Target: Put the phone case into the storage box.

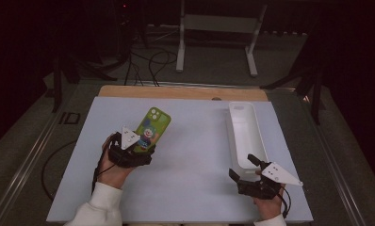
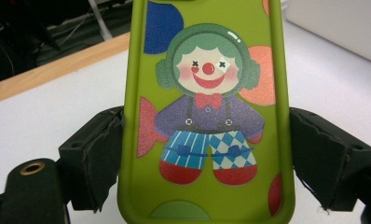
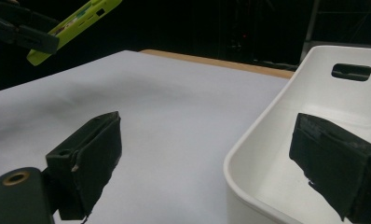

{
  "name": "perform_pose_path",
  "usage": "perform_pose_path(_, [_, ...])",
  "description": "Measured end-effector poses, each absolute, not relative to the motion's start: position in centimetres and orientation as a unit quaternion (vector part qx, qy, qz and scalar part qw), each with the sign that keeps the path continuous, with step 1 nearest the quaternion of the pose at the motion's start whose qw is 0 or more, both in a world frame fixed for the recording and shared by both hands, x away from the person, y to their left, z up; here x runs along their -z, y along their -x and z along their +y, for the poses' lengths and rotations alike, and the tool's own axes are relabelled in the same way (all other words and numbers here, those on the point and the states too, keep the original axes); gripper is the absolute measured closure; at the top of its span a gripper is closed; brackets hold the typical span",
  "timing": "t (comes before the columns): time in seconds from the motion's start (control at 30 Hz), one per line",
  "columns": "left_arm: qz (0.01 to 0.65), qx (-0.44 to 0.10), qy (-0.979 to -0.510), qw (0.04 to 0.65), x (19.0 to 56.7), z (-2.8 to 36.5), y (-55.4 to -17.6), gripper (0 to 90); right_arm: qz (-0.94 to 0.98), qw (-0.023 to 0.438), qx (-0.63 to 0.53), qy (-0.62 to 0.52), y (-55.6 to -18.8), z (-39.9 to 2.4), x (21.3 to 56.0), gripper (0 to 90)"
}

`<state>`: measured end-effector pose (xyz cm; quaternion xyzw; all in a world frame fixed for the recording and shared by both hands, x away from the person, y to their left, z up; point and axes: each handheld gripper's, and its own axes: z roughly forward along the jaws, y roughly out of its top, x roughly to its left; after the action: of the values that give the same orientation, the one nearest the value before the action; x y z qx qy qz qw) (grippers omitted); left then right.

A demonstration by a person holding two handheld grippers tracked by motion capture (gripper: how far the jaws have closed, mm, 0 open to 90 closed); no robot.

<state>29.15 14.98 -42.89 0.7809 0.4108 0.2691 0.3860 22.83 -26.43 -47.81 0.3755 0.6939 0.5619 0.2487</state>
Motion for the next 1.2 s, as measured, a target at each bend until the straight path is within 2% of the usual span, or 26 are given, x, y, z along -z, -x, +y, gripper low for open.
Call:
perform_pose_path(0.67, [0.388,-0.3,-0.757,0.431,42.6,14.0,-28.9,15.9,0.691,0.244,-0.562,-0.384,-22.9,-26.1,47.5,8.5])
perform_pose_path(1.2, [0.352,-0.312,-0.756,0.455,42.7,13.0,-29.0,15.9,0.685,0.19,-0.578,-0.401,-24.1,-26.4,46.2,8.7])
